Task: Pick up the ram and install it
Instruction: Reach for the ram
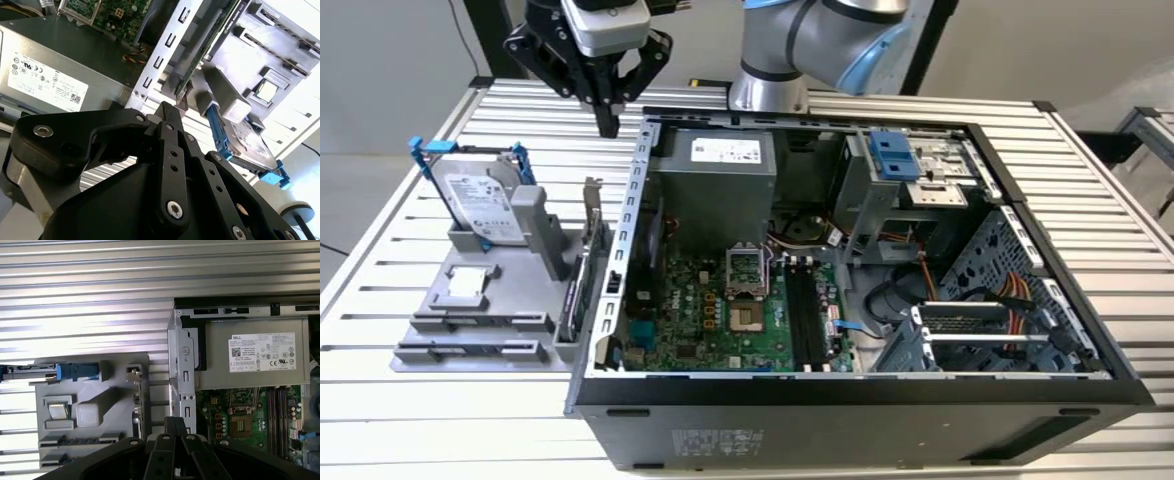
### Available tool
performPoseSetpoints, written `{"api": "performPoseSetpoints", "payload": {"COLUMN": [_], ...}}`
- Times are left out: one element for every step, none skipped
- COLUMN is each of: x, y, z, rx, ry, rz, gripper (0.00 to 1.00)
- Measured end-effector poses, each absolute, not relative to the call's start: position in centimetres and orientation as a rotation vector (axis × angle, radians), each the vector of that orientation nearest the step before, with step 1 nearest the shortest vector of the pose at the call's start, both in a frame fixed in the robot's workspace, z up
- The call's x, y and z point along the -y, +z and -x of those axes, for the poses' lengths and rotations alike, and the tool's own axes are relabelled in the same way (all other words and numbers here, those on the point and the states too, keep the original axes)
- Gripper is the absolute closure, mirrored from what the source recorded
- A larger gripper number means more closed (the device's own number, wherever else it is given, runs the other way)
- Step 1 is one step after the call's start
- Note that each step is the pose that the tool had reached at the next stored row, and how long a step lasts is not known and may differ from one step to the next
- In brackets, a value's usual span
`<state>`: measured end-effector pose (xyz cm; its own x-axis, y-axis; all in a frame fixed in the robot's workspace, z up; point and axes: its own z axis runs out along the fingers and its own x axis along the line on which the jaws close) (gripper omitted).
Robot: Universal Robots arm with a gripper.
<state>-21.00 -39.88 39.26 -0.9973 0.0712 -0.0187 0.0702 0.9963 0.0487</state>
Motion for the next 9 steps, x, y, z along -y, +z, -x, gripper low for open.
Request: {"api": "performPoseSetpoints", "payload": {"x": [39.88,39.88,39.88,39.88,39.88,39.88,39.88,39.88,39.88], "y": [39.26,39.26,39.26,39.26,39.26,39.26,39.26,39.26,39.26], "z": [21.09,21.20,21.30,21.40,21.51,21.61,21.71,21.81,21.92], "rx": [-3.118,-3.118,-3.118,-3.118,-3.118,-3.118,-3.118,-3.118,-3.118], "ry": [0.075,0.075,0.075,0.075,0.075,0.075,0.075,0.075,0.075], "rz": [-0.110,-0.110,-0.110,-0.110,-0.110,-0.110,-0.110,-0.110,-0.110], "gripper": [1.00,1.00,1.00,1.00,1.00,1.00,1.00,1.00,1.00]}}
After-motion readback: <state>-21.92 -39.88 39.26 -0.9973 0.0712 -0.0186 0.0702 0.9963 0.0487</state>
